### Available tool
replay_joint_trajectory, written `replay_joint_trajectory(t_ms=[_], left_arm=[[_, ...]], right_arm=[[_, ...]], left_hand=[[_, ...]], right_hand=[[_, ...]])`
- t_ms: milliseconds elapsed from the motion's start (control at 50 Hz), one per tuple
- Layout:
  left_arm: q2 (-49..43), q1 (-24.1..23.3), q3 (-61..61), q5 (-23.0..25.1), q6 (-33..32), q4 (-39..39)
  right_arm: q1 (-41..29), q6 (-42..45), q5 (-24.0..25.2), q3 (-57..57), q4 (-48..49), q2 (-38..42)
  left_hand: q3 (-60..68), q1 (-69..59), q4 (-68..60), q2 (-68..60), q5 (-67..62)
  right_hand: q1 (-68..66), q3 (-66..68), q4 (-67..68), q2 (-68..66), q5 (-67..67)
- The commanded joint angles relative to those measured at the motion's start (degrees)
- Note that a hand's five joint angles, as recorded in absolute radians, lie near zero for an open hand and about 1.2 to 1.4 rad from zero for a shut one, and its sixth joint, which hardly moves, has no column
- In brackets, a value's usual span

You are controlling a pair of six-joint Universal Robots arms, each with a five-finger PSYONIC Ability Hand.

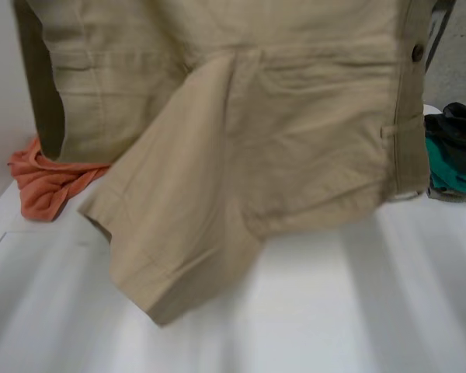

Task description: Fold the laundry.

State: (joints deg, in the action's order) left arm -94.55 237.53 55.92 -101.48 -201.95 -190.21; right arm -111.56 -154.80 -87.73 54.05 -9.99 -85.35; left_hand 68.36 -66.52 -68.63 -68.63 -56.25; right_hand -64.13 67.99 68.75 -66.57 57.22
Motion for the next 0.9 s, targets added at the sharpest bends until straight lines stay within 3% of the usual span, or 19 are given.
replay_joint_trajectory(t_ms=[20,160,180,200,240,260,280,320,400,520,620,680,820,900], left_arm=[[-19.1,2.1,-6.6,0.4,-1.9,-0.6],[-37.6,2.8,-15.6,0.1,-7.2,-5.5],[-39.6,2.8,-16.8,0.1,-7.8,-6.0],[-41.2,2.8,-18.2,-0.1,-8.1,-6.6],[-45.5,2.8,-22.2,-0.6,-9.3,-6.8],[-46.5,2.8,-23.4,-0.7,-9.6,-6.8],[-47.2,2.8,-24.2,-0.9,-9.8,-6.8],[-47.8,2.6,-25.0,-2.4,-10.2,-6.6],[-45.5,1.4,-21.2,-6.1,-10.0,-4.4],[-35.2,-1.4,-8.6,-7.0,-9.5,0.6],[-23.3,-7.1,10.5,-6.9,-6.1,4.1],[-18.4,-10.1,19.7,-7.0,-2.8,4.9],[-12.2,-14.1,36.2,-6.9,6.0,6.7],[-12.6,-15.6,40.8,-6.8,9.9,8.2]], right_arm=[[-0.9,-0.2,-0.6,-1.3,0.9,13.0],[-2.1,0.0,-4.4,-3.3,13.5,30.2],[-2.3,0.2,-5.7,-3.9,17.1,33.5],[-2.6,0.5,-6.0,-3.9,18.8,34.8],[-3.2,0.9,-6.4,-4.3,21.4,37.3],[-3.2,1.3,-6.5,-4.7,23.1,38.9],[-3.2,1.3,-6.6,-4.7,23.5,39.4],[-3.3,1.3,-6.3,-4.3,23.4,39.3],[-3.6,1.8,-4.1,-0.5,21.1,34.6],[-2.6,3.1,6.5,12.1,13.8,21.7],[2.5,7.3,14.1,24.5,8.2,15.7],[4.7,11.3,15.5,29.1,7.6,14.4],[10.6,29.4,18.9,40.1,8.9,14.0],[13.0,31.2,23.8,41.1,12.1,17.7]], left_hand=[[11.6,-13.5,-11.4,-11.4,-13.7],[11.6,-13.5,-11.4,-11.4,-13.7],[11.6,-13.5,-11.4,-11.4,-13.7],[11.6,-13.5,-11.4,-11.4,-13.7],[-29.3,27.5,29.6,29.6,27.2],[-44.9,43.0,45.1,45.1,42.8],[-51.5,49.7,51.8,51.8,49.4],[-55.8,53.9,56.1,56.1,53.7],[-56.5,54.6,56.7,56.7,54.4],[-55.8,53.9,56.1,56.1,53.7],[-54.3,52.4,54.6,54.6,52.2],[-54.1,52.3,54.4,54.4,52.0],[-53.4,51.6,53.7,53.7,51.3],[-52.4,50.6,52.7,52.7,50.3]], right_hand=[[-15.9,12.0,11.2,-13.4,12.8],[-15.9,12.0,11.2,-13.4,12.8],[-8.9,5.1,4.3,-6.5,5.8],[12.0,-15.8,-16.6,14.4,-15.0],[54.1,-58.0,-58.8,56.6,-57.2],[54.1,-58.0,-58.8,56.6,-57.2],[54.1,-58.0,-58.8,56.6,-57.2],[54.1,-58.0,-58.8,56.6,-57.2],[54.1,-58.0,-58.8,56.6,-57.2],[54.1,-58.0,-58.8,56.6,-57.2],[53.4,-57.3,-58.0,55.8,-56.5],[50.2,-54.0,-54.8,52.6,-53.3],[40.9,-44.8,-45.6,43.4,-44.0],[34.6,-38.4,-39.2,37.0,-37.7]])
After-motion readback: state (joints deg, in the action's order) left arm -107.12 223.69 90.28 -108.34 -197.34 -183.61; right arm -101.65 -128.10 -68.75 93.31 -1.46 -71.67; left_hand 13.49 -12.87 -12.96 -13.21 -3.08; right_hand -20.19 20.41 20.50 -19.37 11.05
